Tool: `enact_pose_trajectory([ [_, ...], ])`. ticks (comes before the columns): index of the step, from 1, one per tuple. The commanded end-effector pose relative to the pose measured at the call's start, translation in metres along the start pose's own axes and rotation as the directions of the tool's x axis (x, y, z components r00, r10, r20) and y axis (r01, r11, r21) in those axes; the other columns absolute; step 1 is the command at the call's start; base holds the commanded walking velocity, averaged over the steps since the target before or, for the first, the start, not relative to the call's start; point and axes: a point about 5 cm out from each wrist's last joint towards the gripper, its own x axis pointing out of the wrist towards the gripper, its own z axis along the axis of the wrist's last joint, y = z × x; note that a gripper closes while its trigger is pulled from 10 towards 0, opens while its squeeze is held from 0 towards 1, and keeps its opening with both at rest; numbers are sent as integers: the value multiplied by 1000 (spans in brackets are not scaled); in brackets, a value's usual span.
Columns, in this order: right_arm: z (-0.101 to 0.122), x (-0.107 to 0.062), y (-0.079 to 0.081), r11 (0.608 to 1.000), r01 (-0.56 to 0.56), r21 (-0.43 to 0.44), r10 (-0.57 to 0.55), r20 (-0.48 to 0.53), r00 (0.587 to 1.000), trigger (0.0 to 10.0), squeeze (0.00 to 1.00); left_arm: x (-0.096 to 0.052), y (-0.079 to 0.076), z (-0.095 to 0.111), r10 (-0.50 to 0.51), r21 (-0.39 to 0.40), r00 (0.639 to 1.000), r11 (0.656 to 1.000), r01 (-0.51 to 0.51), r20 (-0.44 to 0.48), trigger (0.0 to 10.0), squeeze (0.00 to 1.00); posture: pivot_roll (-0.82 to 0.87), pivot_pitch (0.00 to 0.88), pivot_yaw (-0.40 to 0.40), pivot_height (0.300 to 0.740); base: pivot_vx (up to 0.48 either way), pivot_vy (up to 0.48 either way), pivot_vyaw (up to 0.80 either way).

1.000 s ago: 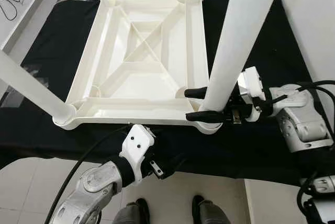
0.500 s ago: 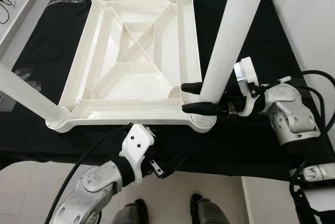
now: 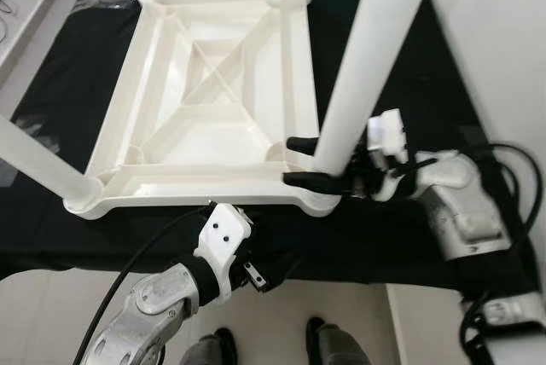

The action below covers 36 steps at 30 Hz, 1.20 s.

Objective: Building children table

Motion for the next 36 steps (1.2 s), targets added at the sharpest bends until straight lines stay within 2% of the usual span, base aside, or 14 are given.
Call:
enact_pose_trajectory([
  [1, -45, 2, 20, 985, 124, 119, -92, -247, 965, 10000, 0, -2, -1, -6, 2, -5, 1000, 1000, -2, -27, 10000, 0, 81, 317, 19, 740, 0, 0, 0],
  [6, -66, 0, 34, 868, 483, 114, -381, -470, 796, 10000, 0, -1, 1, -6, -1, -5, 1000, 1000, 1, -26, 10000, 0, 70, 312, 25, 740, 0, 0, 0],
  [9, -66, 2, 32, 824, 555, 117, -448, -467, 763, 10000, 0, 0, 2, -7, -2, -3, 1000, 1000, 2, -25, 10000, 0, 66, 308, 25, 740, 0, 0, 0],
  [12, -64, 4, 27, 740, 664, 105, -562, -447, 696, 10000, 0, 2, 3, -6, -3, 1, 1000, 1000, 3, -23, 10000, 0, 62, 301, 20, 740, 0, 0, 0],
  [13, -64, 4, 27, 740, 664, 105, -562, -447, 696, 10000, 0, 2, 3, -6, -3, 1, 1000, 1000, 3, -23, 10000, 0, 62, 301, 20, 740, 0, 0, 0],
  [17, -62, 10, 30, 656, 739, 155, -643, -397, 655, 10000, 0, 4, 5, -6, 6, 5, 1000, 1000, -6, -18, 10000, 0, 63, 299, 15, 740, 0, 0, 0],
  [19, -59, 13, 32, 652, 739, 166, -651, -377, 659, 10000, 0, 4, 5, -6, 8, 5, 1000, 1000, -8, -17, 10000, 0, 61, 298, 17, 740, 0, 0, 0],
  [25, -49, 16, 31, 664, 728, 173, -664, -312, 680, 10000, 0, 5, 7, -5, 11, 9, 1000, 1000, -10, -15, 10000, 0, 60, 298, 19, 740, 0, 0, 0],
  [26, -32, 18, 28, 772, 612, 172, -590, -163, 791, 10000, 0, 6, 7, -5, 9, 9, 1000, 1000, -8, -14, 10000, 0, 58, 299, 23, 740, 0, 0, 0],
  [27, -25, 18, 28, 815, 558, 156, -548, -103, 830, 10000, 0, 6, 7, -5, 8, 9, 1000, 1000, -8, -14, 10000, 0, 58, 299, 23, 740, 0, 0, 0],
  [28, -25, 18, 28, 815, 558, 156, -548, -103, 830, 10000, 0, 6, 7, -5, 8, 9, 1000, 1000, -8, -14, 10000, 0, 58, 299, 23, 740, 0, 0, 0],
  [29, -18, 14, 27, 877, 467, 112, -466, -34, 884, 10000, 0, 6, 7, -6, 6, 9, 1000, 1000, -6, -13, 10000, 0, 56, 298, 23, 740, 0, 0, 0],
  [32, -14, 8, 24, 915, 396, 76, -397, -2, 918, 10000, 0, 7, 6, -5, 4, 10, 1000, 1000, -4, -12, 10000, 0, 59, 299, 23, 740, 0, 0, 0],
  [36, -15, 1, 16, 922, 383, 61, -384, 0, 923, 10000, 0, 7, 6, -5, 4, 10, 1000, 1000, -4, -11, 10000, 0, 59, 300, 20, 740, 0, 0, 0],
])
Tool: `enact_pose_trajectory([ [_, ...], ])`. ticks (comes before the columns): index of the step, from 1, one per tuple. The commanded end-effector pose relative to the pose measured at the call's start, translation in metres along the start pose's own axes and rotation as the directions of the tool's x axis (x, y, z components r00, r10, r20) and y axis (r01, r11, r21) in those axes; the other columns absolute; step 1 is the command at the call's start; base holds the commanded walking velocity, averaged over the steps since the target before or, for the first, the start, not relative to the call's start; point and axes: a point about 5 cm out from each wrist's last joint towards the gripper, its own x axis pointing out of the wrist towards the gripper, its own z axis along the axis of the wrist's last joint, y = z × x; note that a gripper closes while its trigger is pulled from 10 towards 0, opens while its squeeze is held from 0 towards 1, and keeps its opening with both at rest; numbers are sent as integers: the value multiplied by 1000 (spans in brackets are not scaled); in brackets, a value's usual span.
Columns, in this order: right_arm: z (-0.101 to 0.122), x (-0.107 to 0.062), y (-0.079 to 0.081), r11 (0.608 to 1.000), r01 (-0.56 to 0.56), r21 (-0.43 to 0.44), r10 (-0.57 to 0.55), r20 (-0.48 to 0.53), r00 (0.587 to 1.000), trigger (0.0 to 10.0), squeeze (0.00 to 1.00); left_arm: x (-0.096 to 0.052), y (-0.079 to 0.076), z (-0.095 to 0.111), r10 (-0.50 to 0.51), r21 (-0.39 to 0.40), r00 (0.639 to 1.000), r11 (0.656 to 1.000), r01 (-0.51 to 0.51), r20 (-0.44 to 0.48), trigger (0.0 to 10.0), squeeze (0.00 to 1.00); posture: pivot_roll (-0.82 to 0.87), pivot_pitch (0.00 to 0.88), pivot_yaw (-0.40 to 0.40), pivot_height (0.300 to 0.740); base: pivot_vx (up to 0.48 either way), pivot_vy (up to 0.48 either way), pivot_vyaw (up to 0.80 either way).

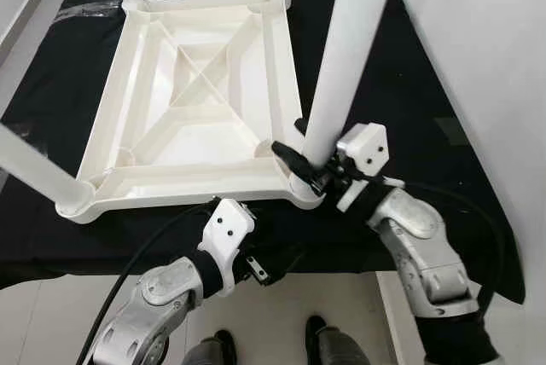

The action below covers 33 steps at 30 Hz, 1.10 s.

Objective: Building children table

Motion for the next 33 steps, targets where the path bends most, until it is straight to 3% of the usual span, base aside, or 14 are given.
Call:
enact_pose_trajectory([
  [1, -18, -8, -15, 1000, 26, 16, -24, -83, 996, 10000, 0, -1, -2, -6, 0, -6, 1000, 1000, 0, -20, 10000, 0, 60, 302, 18, 740, 0, 0, 0],
  [5, -32, -9, -27, 997, -66, -49, 58, -145, 988, 10000, 0, -2, -2, -5, 3, -4, 1000, 1000, -3, -18, 10000, 0, 72, 309, 20, 740, 0, 0, 0],
  [12, -35, -4, -39, 985, -122, -125, 101, -161, 982, 10000, 0, -4, -3, -4, 3, -5, 1000, 1000, -3, -18, 10000, 0, 83, 319, 23, 740, 0, 0, 0],
  [18, -38, -1, -39, 967, -201, -159, 169, -193, 966, 10000, 0, -5, -4, -4, 2, -8, 1000, 1000, -2, -20, 10000, 0, 86, 324, 24, 740, 0, 0, 0],
  [19, -38, 1, -35, 941, -298, -161, 261, -218, 940, 10000, 0, -6, -5, -4, 3, -10, 1000, 1000, -3, -21, 10000, 0, 90, 330, 23, 740, 0, 0, 0],
  [21, -38, 2, -33, 925, -352, -147, 313, -232, 921, 10000, 0, -6, -5, -4, 4, -12, 1000, 1000, -4, -23, 10000, 0, 90, 332, 23, 740, 0, 0, 0],
  [28, -33, 11, -40, 948, -308, -86, 287, -196, 938, 10000, 0, -7, -6, -4, 5, -14, 1000, 1000, -5, -23, 10000, 0, 90, 332, 20, 740, 0, 0, 0],
  [33, -25, 25, -49, 980, -198, -7, 196, -120, 973, 10000, 0, -6, -5, -4, 8, -13, 1000, 1000, -8, -23, 10000, 0, 92, 328, 20, 740, 0, 0, 0],
])
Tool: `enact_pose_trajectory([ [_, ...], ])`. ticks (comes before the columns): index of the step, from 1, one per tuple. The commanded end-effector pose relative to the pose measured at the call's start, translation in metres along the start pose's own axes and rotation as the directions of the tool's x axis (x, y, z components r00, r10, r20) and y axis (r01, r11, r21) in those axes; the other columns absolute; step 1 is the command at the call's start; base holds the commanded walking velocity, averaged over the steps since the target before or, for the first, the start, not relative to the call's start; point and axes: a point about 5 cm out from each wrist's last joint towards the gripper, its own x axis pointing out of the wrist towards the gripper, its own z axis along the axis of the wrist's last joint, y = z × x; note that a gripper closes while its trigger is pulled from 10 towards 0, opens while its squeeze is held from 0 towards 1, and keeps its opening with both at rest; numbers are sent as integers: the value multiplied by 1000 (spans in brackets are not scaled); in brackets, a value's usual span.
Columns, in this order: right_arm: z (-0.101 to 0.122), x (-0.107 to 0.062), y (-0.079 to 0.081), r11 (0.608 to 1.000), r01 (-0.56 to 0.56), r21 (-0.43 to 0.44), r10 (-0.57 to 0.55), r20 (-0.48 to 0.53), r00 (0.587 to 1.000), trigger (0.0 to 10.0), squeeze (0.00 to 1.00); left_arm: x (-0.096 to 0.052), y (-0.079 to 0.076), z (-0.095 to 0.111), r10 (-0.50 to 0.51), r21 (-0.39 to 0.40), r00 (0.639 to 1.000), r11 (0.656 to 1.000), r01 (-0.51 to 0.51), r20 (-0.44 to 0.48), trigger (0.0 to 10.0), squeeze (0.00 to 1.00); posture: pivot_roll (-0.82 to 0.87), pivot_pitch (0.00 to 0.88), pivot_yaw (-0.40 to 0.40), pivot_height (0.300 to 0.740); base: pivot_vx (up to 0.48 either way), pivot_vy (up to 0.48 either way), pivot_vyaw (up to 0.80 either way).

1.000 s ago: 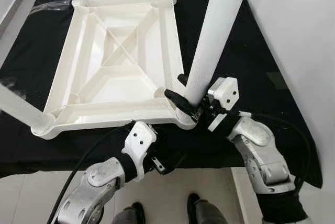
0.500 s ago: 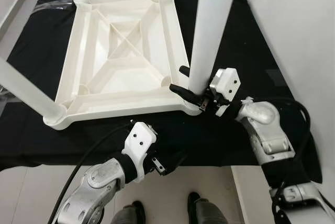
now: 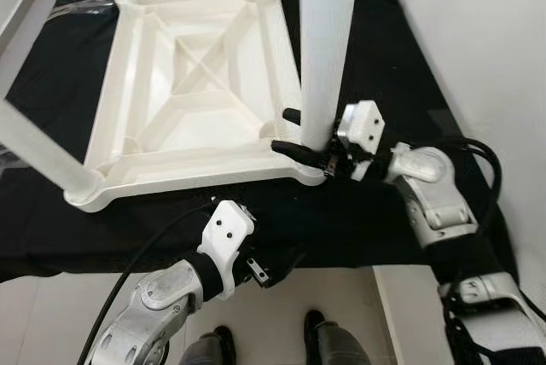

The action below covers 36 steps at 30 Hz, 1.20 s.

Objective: Building children table

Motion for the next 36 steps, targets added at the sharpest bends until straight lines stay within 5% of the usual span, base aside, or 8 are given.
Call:
enact_pose_trajectory([
  [1, -22, -1, 2, 994, 64, 94, -56, -84, 995, 10000, 0, -3, -2, -5, -1, -6, 1000, 1000, 1, -28, 10000, 0, 91, 326, 20, 740, 0, 0, 0],
  [16, -39, -9, 10, 997, 36, 63, -21, -232, 972, 10000, 0, -3, -2, -6, -5, -6, 1000, 1000, 4, -29, 10000, 0, 86, 317, 23, 740, 0, 0, 0],
  [23, -5, 5, 6, 995, 6, 95, -9, 25, 1000, 10000, 0, -2, -2, -5, -6, -8, 1000, 1000, 6, -29, 10000, 0, 88, 320, 20, 740, 0, 0, 0],
  [36, -6, 8, 3, 986, 46, 161, -47, 2, 999, 10000, 0, -2, -1, -5, 1, -8, 1000, 1000, -2, -26, 10000, 0, 86, 323, 17, 740, 0, 0, 0],
])
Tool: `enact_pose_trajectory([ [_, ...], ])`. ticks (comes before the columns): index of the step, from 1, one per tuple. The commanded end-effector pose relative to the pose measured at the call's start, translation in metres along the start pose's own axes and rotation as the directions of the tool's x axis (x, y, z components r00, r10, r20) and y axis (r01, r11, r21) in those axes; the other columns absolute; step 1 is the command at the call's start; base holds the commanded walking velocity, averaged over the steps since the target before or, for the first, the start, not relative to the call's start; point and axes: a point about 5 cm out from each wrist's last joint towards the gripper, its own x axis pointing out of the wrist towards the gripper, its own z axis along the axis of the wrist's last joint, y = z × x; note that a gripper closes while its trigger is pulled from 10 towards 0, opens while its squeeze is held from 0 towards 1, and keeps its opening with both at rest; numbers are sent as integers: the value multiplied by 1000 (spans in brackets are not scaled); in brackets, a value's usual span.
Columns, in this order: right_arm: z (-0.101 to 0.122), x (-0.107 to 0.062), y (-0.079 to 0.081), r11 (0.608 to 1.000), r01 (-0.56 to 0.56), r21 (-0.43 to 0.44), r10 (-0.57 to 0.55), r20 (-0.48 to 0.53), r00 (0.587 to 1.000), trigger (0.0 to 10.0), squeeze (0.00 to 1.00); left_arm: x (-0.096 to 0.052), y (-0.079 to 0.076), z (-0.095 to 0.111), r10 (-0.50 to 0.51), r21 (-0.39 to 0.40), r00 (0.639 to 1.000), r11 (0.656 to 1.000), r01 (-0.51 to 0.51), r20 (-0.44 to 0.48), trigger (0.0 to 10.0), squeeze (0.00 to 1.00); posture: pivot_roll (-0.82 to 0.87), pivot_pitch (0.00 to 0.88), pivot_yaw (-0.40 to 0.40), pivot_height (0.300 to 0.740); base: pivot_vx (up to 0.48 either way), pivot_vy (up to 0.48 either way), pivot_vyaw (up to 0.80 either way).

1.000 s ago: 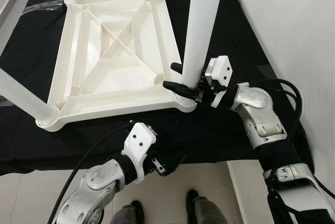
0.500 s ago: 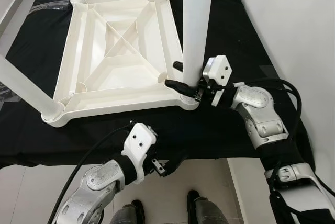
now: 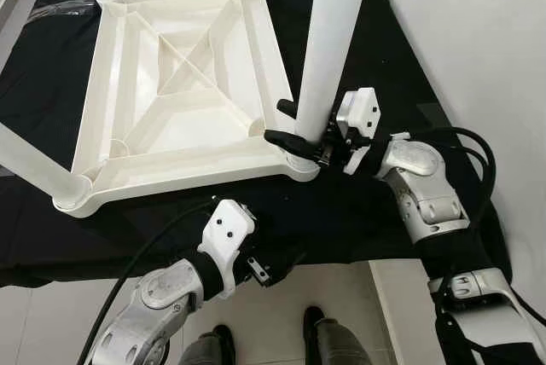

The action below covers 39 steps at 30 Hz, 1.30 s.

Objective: Building children table

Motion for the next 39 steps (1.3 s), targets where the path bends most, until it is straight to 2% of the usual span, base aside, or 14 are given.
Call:
enact_pose_trajectory([
  [1, -14, 1, 1, 992, 53, 115, -48, -39, 998, 10000, 0, -2, -1, -5, 1, -9, 1000, 1000, -2, -27, 10000, 0, 86, 323, 17, 740, 0, 0, 0],
  [6, -25, -1, 1, 983, 72, 169, -51, -127, 991, 10000, 0, -2, -1, -5, 3, -10, 1000, 1000, -3, -26, 10000, 0, 87, 324, 18, 740, 0, 0, 0],
  [8, -31, -2, 0, 973, 99, 210, -58, -192, 980, 10000, 0, -2, -1, -5, 3, -10, 1000, 1000, -3, -26, 10000, 0, 87, 324, 18, 740, 0, 0, 0],
  [11, -33, -1, -1, 964, 125, 237, -75, -209, 975, 10000, 0, -2, -1, -5, 3, -10, 1000, 1000, -3, -26, 10000, 0, 87, 325, 18, 740, 0, 0, 0],
  [18, -29, 2, 0, 959, 121, 258, -72, -192, 979, 10000, 0, -2, -1, -5, 5, -9, 1000, 1000, -5, -26, 10000, 0, 89, 324, 18, 740, 0, 0, 0],
  [25, -21, 3, 2, 971, 83, 223, -54, -135, 989, 10000, 0, -1, -1, -5, 4, -8, 1000, 1000, -5, -27, 10000, 0, 88, 323, 19, 740, 0, 0, 0],
  [28, -23, 2, 4, 969, 83, 233, -47, -157, 986, 10000, 0, -1, -1, -5, 3, -9, 1000, 1000, -3, -26, 10000, 0, 87, 324, 20, 740, 0, 0, 0],
  [30, -27, 1, 5, 965, 94, 246, -44, -201, 979, 10000, 0, -1, -1, -5, 2, -9, 1000, 1000, -2, -26, 10000, 0, 87, 324, 19, 740, 0, 0, 0],
  [32, -36, 0, 6, 963, 118, 244, -45, -285, 957, 10000, 0, -1, -1, -5, 2, -8, 1000, 1000, -2, -26, 10000, 0, 87, 325, 19, 740, 0, 0, 0],
  [33, -36, 0, 6, 963, 118, 244, -45, -285, 957, 10000, 0, -1, -1, -5, 2, -8, 1000, 1000, -2, -26, 10000, 0, 87, 325, 19, 740, 0, 0, 0],
  [35, -45, -1, 7, 953, 169, 253, -69, -360, 930, 10000, 0, -1, -1, -5, 3, -7, 1000, 1000, -4, -26, 10000, 0, 88, 325, 17, 740, 0, 0, 0],
  [39, -54, -1, 10, 938, 213, 275, -83, -416, 906, 10000, 0, -1, -1, -5, 5, -6, 1000, 1000, -5, -25, 10000, 0, 88, 325, 17, 740, 0, 0, 0],
])
